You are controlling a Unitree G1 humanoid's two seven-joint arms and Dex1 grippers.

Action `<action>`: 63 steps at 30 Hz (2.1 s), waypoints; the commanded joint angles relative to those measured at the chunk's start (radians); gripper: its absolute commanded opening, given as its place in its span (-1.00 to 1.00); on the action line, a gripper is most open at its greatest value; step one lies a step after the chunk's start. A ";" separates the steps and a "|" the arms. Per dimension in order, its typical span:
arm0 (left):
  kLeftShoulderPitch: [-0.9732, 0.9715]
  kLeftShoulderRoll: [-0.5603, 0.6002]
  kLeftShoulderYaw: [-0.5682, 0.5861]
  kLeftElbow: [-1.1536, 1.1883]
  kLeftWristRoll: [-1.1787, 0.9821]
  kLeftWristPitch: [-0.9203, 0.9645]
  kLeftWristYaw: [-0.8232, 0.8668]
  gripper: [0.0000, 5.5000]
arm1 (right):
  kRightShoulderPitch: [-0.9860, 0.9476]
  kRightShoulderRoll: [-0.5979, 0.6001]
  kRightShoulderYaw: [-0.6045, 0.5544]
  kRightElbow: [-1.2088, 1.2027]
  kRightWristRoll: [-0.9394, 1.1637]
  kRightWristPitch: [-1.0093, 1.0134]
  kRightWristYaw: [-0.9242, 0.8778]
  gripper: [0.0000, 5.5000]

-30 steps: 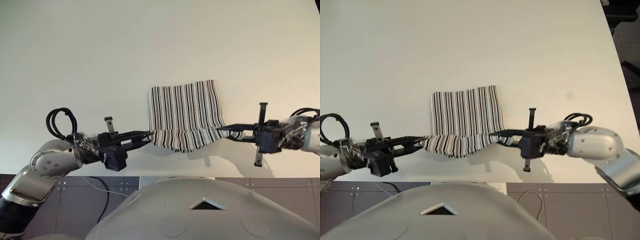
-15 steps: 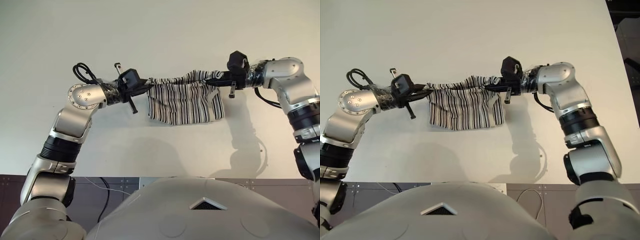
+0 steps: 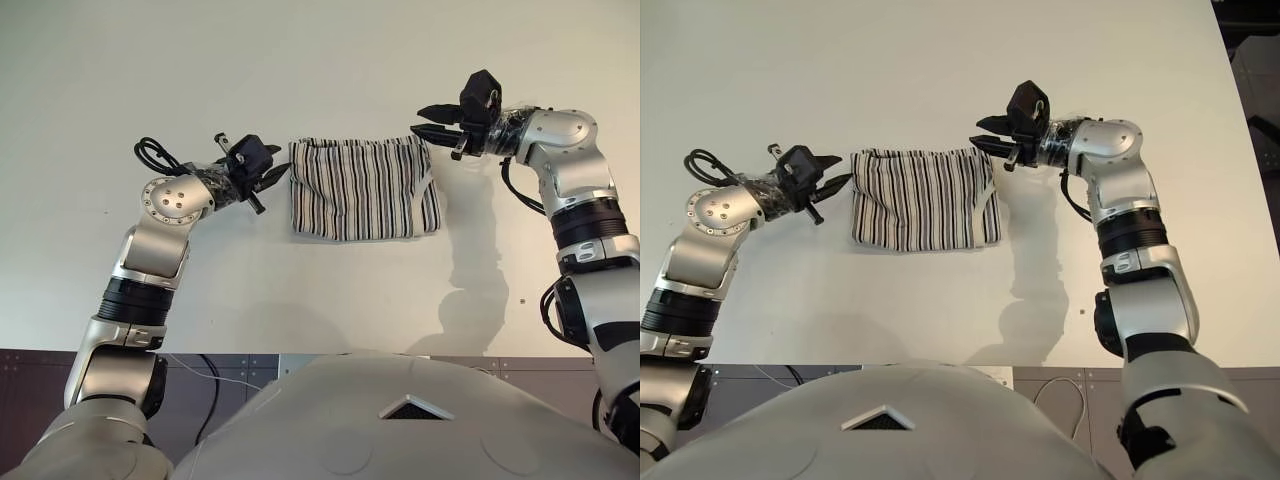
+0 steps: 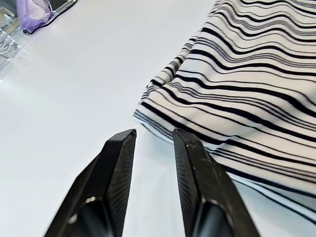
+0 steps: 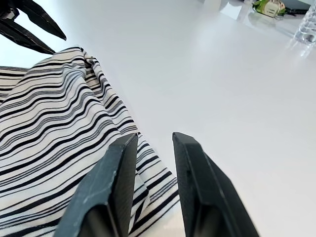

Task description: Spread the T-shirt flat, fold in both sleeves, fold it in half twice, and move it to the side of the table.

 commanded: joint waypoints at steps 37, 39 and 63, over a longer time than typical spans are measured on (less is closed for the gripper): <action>0.063 0.085 0.041 -0.051 0.113 -0.608 0.003 -0.50 | 0.033 0.032 0.078 0.537 -0.265 -0.128 -0.040 -0.54; 0.014 0.058 0.085 -0.050 0.121 -0.579 0.060 -0.50 | 0.059 -0.025 0.065 0.595 -0.284 -0.146 -0.162 -0.54; 0.134 -0.090 0.157 -0.233 0.221 -0.440 0.268 -0.50 | 0.302 -0.200 -0.512 0.514 0.009 -0.376 -0.977 -0.54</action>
